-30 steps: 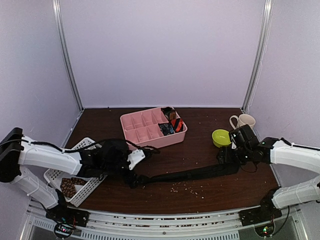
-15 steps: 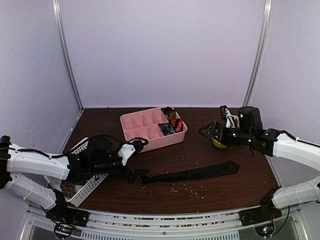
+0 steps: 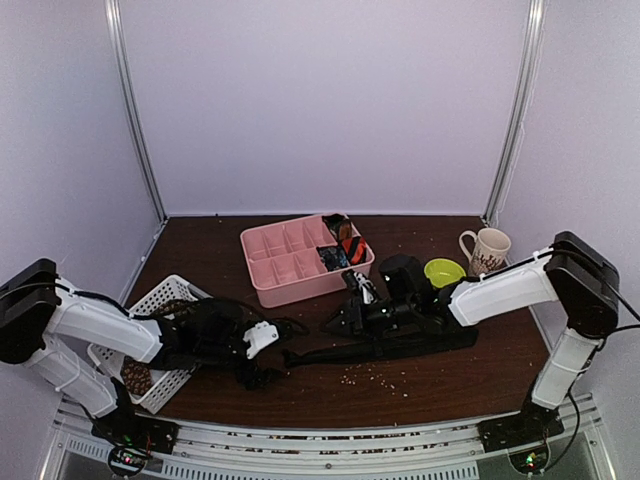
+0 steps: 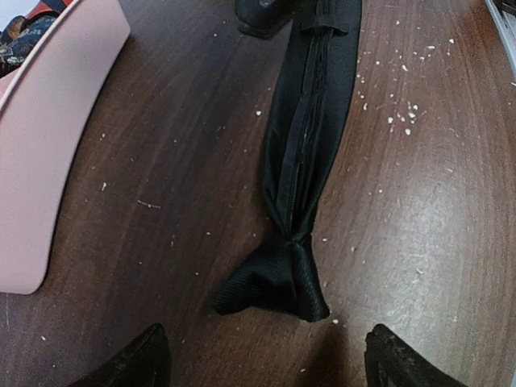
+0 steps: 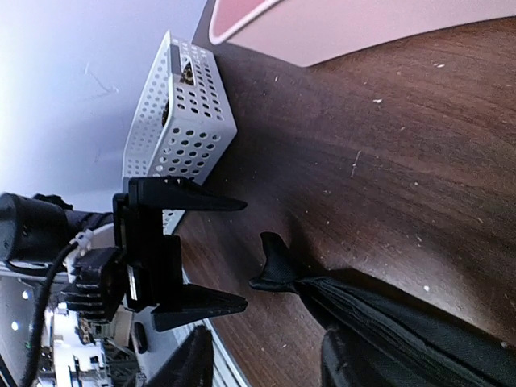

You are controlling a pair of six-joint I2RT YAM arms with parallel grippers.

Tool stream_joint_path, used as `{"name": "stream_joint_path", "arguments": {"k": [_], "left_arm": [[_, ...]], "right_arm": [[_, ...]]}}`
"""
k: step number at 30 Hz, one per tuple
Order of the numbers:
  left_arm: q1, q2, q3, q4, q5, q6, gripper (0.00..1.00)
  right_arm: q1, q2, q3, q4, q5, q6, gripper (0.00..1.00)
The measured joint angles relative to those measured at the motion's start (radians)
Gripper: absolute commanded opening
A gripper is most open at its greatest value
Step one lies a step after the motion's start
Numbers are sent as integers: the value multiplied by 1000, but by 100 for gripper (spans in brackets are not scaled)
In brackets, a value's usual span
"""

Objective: Roll the ties
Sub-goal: Smooth out the tie at the center of the board.

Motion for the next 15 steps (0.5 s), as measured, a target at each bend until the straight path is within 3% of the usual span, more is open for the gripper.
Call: {"name": "stream_joint_path", "arguments": {"k": [5,9,15], "left_arm": [[27,58,40,-8,36,8,80],[29,103,56,0,60,21,78],[29,170,89,-1,68,33,75]], "right_arm": [[51,130,64,39,-14,40,13],[64,193,76,49,-13,50,6],[66,262,82,19,-2,26,2]]}}
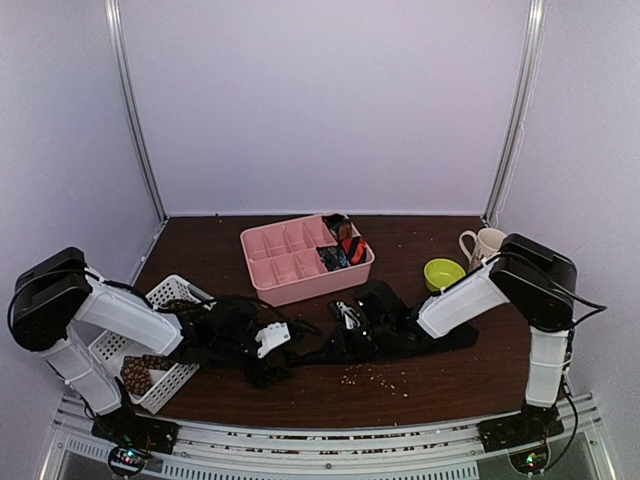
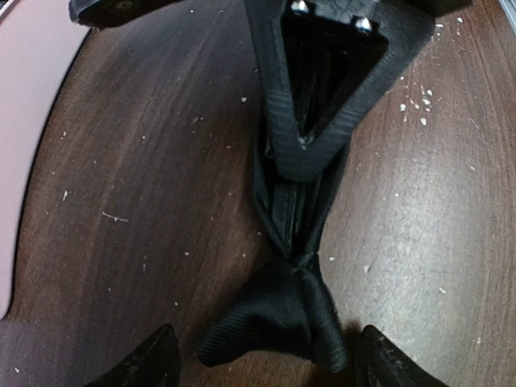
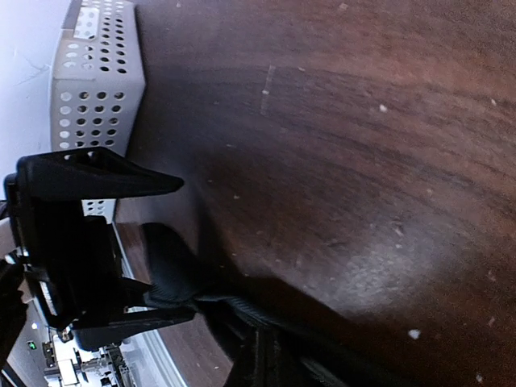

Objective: Roll the ties
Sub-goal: Smooth out the tie at the center of the board.

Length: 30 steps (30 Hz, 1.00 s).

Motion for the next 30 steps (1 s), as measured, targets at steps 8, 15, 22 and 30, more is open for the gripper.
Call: {"name": "stream_joint_path", "arguments": {"k": [8,15,22,30], "left_arm": [[0,46,23,35,47,0,66],[0,50,-6,105,81,0,63],[0,62,-56,212,90,-3,61],[0,81,-76,283,90,-5,55]], "right_arm": [[-6,-3,-55,54,2,-41,1],[-26,-58,-179,144,-3,-38,1],[-28,-71,-190,149,-2,-21,5],[-10,-124,-121,18,16,-36,6]]}}
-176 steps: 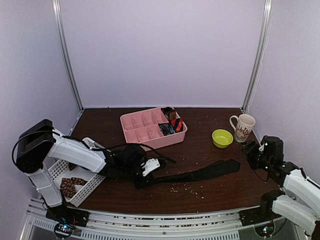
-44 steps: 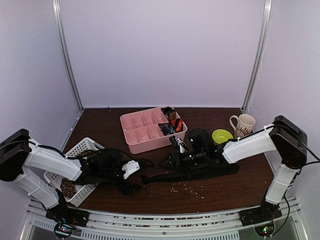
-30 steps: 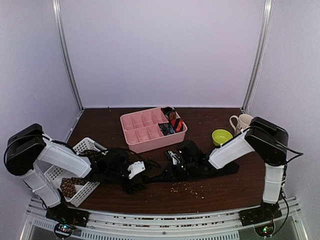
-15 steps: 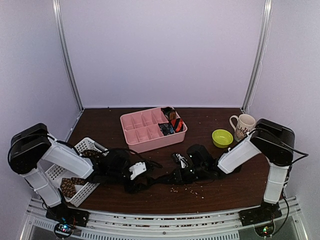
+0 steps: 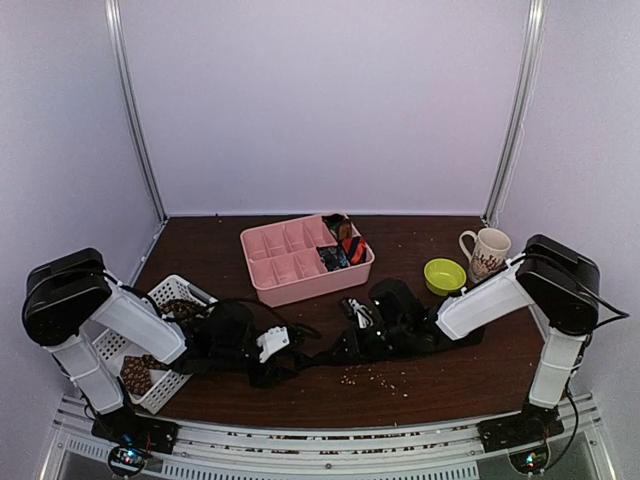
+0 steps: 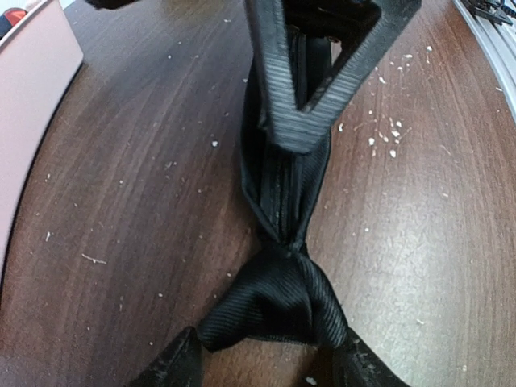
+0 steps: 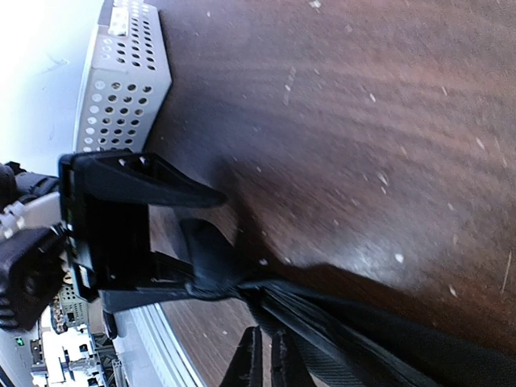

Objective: Roll the ties
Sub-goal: Smooth out the tie at the center of the board, then pick up the tie from the center of the board.

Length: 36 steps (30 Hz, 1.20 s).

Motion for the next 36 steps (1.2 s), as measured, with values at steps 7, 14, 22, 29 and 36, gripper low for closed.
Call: {"name": "stream_joint_path", "arguments": {"k": [7,14,22,29,36], "left_arm": [[0,14,-8,44,-8,0,48],[-13,13,-8,51,-8,2,42],[-53,11,44,67,2,-3,37],[-65,90,151,92,12,-8,33],[-66,128,172,79,2,-11,32]], "right_arm": [[0,5,60,-85,29,-52,6],[8,74,72,-68,22,-62,6],[8,79,72,-56,21,-69,6],[9,77,69,-53,21,-76,8],[-27,-45,8,-140,63,-98,21]]}}
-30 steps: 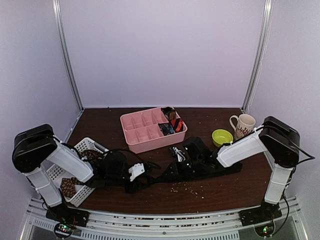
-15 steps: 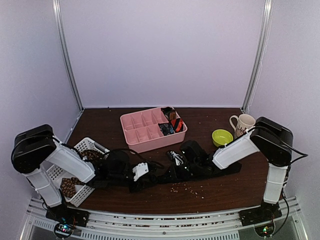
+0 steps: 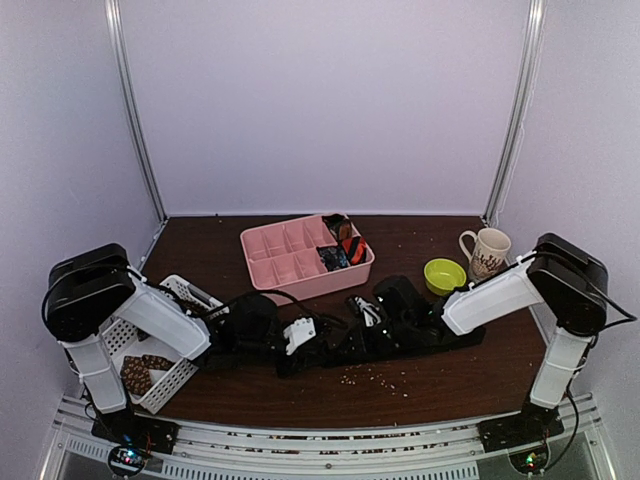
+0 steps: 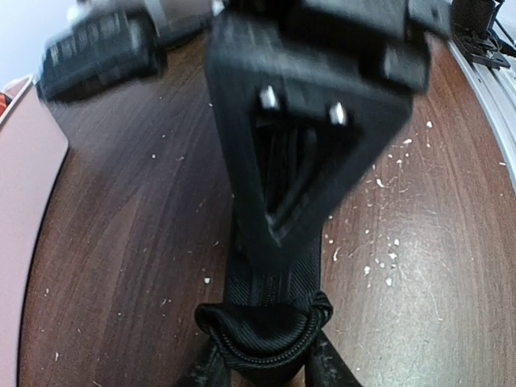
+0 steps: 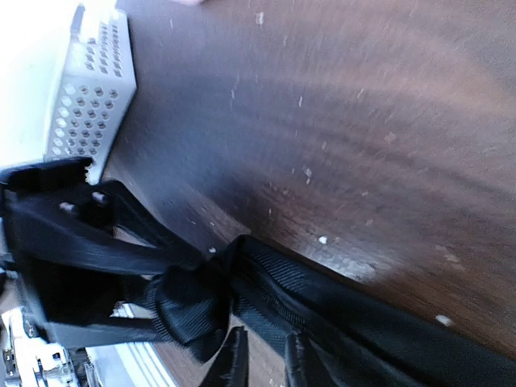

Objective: Roll the ties
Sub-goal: Pick up the tie from the center of the board.

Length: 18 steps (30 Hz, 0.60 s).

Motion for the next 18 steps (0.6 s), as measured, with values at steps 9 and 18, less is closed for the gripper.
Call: {"name": "stream_joint_path", "arguments": {"k": [9,18], "left_arm": [[0,2,11,-40,-8,1,31],[0,58,82,-81,-6,1,32]], "right_arm": [[-24,-96,-14,-6,-2,5,37],[-6,-56,-4,7,-33,23,35]]}}
